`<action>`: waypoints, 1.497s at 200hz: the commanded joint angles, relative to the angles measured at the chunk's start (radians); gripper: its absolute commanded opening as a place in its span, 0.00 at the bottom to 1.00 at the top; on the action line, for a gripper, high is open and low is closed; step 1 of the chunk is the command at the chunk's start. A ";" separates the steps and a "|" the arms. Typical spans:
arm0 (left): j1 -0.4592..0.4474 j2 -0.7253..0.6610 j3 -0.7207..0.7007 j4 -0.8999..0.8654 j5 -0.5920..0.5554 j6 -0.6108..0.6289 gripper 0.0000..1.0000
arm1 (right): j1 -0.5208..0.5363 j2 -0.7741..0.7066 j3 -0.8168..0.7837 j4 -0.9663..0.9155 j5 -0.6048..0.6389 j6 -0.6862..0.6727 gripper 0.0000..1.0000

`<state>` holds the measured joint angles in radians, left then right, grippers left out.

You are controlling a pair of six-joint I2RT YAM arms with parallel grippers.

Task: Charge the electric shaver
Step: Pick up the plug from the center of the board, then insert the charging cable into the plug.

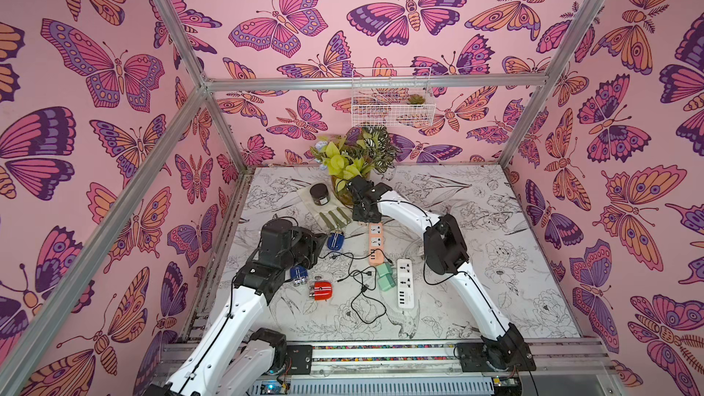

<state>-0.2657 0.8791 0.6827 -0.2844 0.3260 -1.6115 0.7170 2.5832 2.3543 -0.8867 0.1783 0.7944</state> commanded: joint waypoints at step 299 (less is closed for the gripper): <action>-0.210 0.572 0.104 0.986 -0.228 -0.026 0.00 | -0.013 -0.850 -1.305 1.643 0.036 1.164 0.00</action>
<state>-0.4717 1.3975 0.7712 0.5190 0.0261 -1.6775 0.6876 1.7397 1.0615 0.6781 0.1410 1.9160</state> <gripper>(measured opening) 0.097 0.450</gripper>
